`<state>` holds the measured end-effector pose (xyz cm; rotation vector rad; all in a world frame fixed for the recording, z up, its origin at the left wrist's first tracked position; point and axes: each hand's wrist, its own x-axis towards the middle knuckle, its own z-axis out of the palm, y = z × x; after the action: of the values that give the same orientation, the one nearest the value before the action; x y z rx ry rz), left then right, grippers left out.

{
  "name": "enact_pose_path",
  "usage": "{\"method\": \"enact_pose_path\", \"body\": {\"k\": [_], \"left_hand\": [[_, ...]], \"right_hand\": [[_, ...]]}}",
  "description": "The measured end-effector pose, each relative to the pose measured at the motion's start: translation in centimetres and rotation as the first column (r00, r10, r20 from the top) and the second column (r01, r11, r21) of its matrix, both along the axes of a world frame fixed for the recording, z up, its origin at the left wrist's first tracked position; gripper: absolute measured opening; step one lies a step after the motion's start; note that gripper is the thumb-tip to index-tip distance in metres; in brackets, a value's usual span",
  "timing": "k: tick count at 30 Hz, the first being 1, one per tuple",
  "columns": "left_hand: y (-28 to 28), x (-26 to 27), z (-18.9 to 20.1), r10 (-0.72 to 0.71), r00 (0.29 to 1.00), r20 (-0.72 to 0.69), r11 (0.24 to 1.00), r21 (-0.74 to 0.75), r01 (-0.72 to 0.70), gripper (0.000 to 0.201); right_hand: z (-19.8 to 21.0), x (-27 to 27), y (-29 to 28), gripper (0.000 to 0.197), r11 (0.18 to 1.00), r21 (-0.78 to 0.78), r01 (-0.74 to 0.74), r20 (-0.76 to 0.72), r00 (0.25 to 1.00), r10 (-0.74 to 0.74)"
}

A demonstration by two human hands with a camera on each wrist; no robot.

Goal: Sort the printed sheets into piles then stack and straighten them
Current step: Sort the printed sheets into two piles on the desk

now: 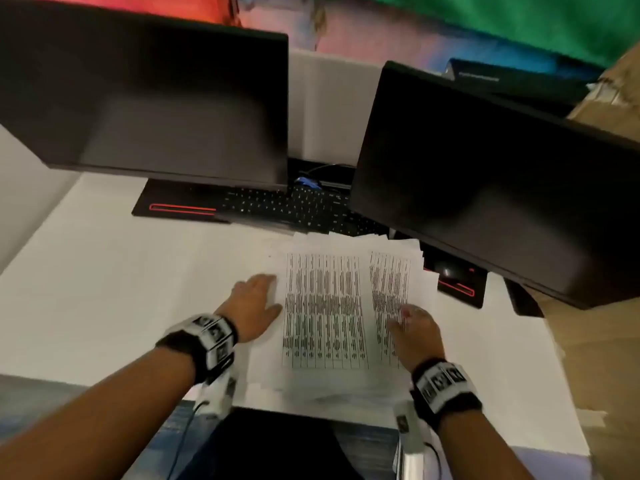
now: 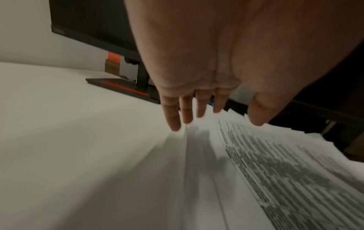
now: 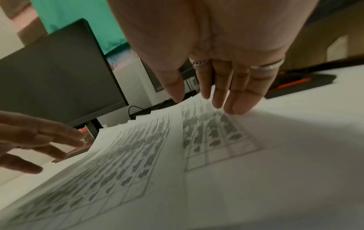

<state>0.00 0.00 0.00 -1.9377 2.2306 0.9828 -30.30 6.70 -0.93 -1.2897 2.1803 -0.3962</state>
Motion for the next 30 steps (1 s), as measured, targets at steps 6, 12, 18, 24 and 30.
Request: {"method": "enact_pose_path", "body": {"k": [6,12,18,24,30], "left_hand": [[-1.1,-2.8,-1.2,0.319,0.946,-0.049,0.945,0.087,-0.314,0.072],[-1.2,-3.1,-1.9,0.344,0.928,-0.145,0.938,0.089,-0.334,0.069],[-1.2,-3.8,-2.1,0.484,0.84,-0.245,0.875,0.112,-0.471,0.071],[-2.0,-4.2,-2.1,0.563,0.795,-0.227,0.825,0.201,-0.528,0.052],[-2.1,-3.6,-2.6,0.382,0.894,-0.234,0.914,-0.048,-0.403,0.041]], "right_hand": [[-1.5,3.9,-1.9,0.076,0.961,0.165,0.222,-0.104,0.973,-0.207],[-2.2,2.8,-2.1,0.081,0.961,0.138,0.238,-0.102,0.969,-0.225],[-1.5,4.2,-3.1,0.099,0.953,0.157,0.26,-0.017,0.965,-0.26],[-1.9,4.8,-3.2,0.089,0.961,0.105,0.258,0.101,0.958,-0.268],[-0.9,5.0,-2.5,0.05,0.934,0.031,0.357,0.294,0.89,-0.35]]}}
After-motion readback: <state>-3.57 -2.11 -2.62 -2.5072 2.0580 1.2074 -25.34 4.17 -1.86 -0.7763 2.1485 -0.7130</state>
